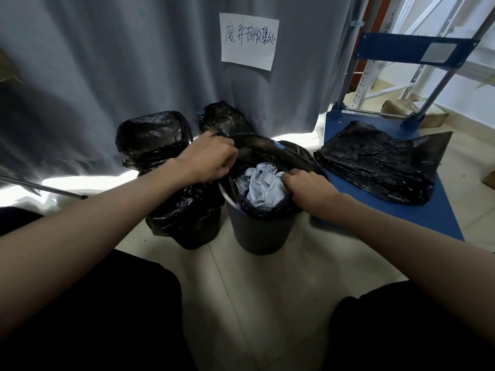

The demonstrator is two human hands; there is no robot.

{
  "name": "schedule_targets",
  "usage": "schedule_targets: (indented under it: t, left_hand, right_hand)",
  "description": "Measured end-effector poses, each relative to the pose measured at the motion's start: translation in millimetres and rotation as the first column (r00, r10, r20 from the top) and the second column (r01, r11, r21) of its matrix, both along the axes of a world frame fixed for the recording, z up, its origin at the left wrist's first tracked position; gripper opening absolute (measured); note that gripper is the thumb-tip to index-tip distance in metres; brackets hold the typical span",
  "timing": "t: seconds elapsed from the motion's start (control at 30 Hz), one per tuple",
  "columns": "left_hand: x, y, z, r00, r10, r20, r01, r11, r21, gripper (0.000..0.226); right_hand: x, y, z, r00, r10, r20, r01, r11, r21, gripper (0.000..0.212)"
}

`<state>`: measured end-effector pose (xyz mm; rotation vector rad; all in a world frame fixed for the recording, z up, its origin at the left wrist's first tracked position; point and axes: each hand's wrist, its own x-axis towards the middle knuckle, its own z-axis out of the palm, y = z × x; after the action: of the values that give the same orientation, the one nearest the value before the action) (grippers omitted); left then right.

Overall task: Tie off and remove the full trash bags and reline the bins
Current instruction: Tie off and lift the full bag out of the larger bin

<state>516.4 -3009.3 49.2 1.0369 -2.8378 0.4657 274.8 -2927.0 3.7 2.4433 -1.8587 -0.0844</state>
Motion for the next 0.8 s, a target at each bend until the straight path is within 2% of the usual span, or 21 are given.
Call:
schedule_targets:
  t: [0.07,0.13,0.23,0.27,0.37,0.47,0.57,0.67,0.73,0.8]
  left_hand:
    - [-3,2,-3,0.996,0.033,-0.086,-0.030,0.999,0.031,0.003]
    - [-6,3,-6,0.997,0.012,-0.080,0.000,0.989,0.145,0.008]
    - [-11,11,-17,0.994,-0.105,0.016,0.094,0.939,0.331,0.039]
    - [-14,16,-23,0.985,-0.157,0.075,0.126,0.940,0.317,0.048]
    - [-19,25,-45,0.907,-0.302,0.294,0.272,0.952,0.138,0.057]
    - [-19,28,-61,0.867,-0.304,0.396,0.335,0.942,-0.011,0.050]
    - [-20,25,-57,0.871,-0.319,0.373,0.338,0.941,0.015,0.036]
    - [-23,20,-42,0.921,-0.312,0.235,0.297,0.950,0.096,0.018]
    - [-25,18,-32,0.950,-0.282,0.134,0.270,0.957,0.105,0.012]
    - [-26,17,-24,0.968,-0.244,0.052,0.236,0.963,0.130,0.016]
  right_hand:
    - [4,2,0,1.000,0.013,0.016,-0.014,0.999,0.053,0.023]
    - [8,5,0,1.000,0.028,0.013,-0.029,0.995,0.097,0.024]
    - [10,8,1,0.999,0.041,-0.002,-0.040,0.988,0.146,0.027]
    - [10,9,2,0.999,0.040,-0.011,-0.038,0.987,0.156,0.028]
    - [9,10,3,0.999,0.032,-0.026,-0.027,0.986,0.165,0.031]
    - [8,9,2,0.999,0.030,-0.018,-0.027,0.988,0.152,0.035]
    - [7,8,2,0.999,0.020,-0.025,-0.017,0.991,0.130,0.035]
    - [6,6,4,1.000,0.026,-0.010,-0.025,0.996,0.085,0.025]
    - [8,5,6,0.993,0.038,0.108,-0.043,0.998,0.046,0.021]
    - [14,5,8,0.965,0.016,0.262,-0.035,0.997,0.071,0.037]
